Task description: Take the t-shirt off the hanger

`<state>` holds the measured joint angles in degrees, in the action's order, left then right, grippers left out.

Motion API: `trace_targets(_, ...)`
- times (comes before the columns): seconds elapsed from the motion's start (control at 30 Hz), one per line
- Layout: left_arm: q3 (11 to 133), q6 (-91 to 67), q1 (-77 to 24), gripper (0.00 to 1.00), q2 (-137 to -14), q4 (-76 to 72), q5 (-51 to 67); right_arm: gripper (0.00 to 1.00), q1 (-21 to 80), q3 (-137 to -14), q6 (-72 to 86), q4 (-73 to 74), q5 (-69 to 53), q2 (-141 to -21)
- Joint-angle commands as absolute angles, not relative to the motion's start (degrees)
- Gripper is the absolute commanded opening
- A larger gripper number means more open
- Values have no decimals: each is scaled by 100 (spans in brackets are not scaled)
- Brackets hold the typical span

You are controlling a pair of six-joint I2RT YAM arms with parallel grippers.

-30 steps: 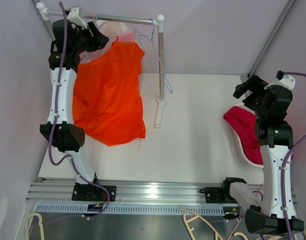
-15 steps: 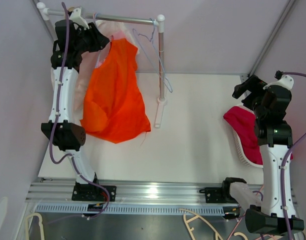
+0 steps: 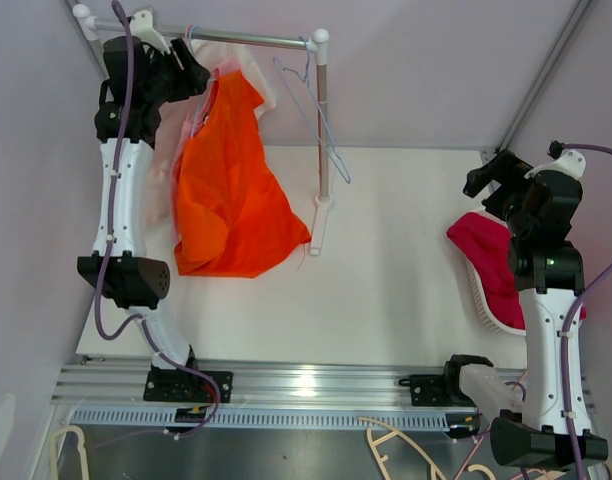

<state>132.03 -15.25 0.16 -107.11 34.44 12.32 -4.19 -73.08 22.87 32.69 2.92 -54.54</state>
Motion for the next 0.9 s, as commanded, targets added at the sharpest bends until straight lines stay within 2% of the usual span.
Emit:
trace_targets(0.0, 13438, -1327, -149, 63, -10213, 3472, 809, 99, -387, -7348, 2320, 3155, 202, -5405)
trace_targets(0.33, 13359, -1494, -202, 62, -9931, 3752, 1046, 99, -378, -7286, 2364, 3191, 114, -5388)
trace_targets(0.87, 13412, -1696, -202, 61, -10678, 3788, 1415, 100, -378, -7286, 2347, 3182, 105, -5335)
